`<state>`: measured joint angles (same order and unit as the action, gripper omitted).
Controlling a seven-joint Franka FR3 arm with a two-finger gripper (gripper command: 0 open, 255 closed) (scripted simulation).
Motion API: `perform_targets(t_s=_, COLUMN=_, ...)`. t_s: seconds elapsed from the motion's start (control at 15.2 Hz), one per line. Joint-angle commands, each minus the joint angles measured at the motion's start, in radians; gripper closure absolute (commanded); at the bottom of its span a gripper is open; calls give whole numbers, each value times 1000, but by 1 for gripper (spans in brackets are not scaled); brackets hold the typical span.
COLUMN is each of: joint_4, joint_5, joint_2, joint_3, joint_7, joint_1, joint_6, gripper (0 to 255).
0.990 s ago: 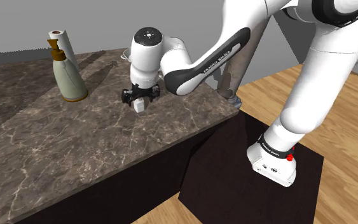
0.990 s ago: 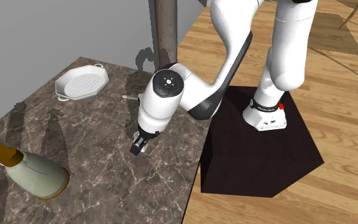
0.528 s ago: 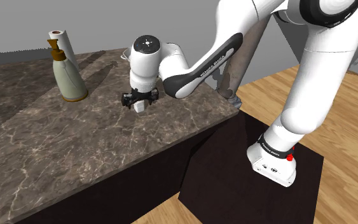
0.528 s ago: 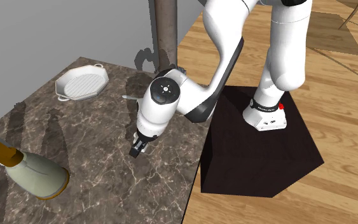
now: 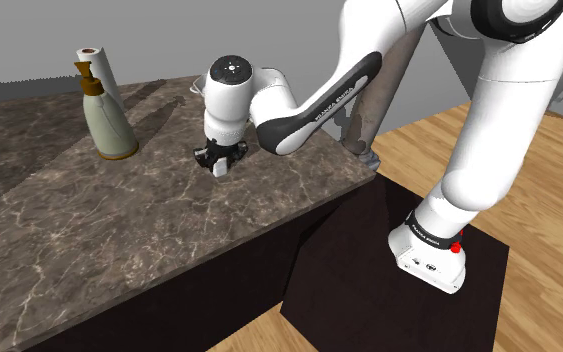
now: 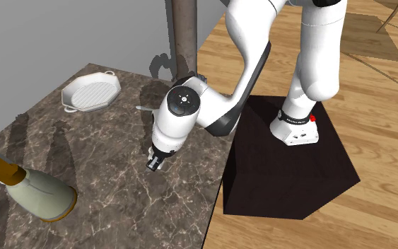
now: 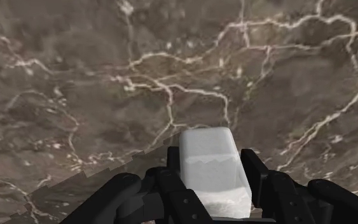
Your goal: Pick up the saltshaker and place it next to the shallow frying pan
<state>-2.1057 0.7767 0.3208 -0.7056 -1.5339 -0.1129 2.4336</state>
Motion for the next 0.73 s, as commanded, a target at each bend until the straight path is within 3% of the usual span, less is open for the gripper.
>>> perform_targets(t_s=0.0, joint_4=0, joint_5=0, joint_2=0, joint_3=0, joint_7=0, joint_1=0, joint_6=0, gripper=255)
perform_targets(t_s=0.33, joint_4=0, joint_5=0, joint_2=0, joint_3=0, joint_7=0, joint_1=0, joint_6=0, gripper=255)
perform_targets(t_s=0.66, joint_4=6, joint_5=-73, joint_2=-51, joint_3=-33, joint_7=59, joint_1=-26, joint_6=-32, gripper=255)
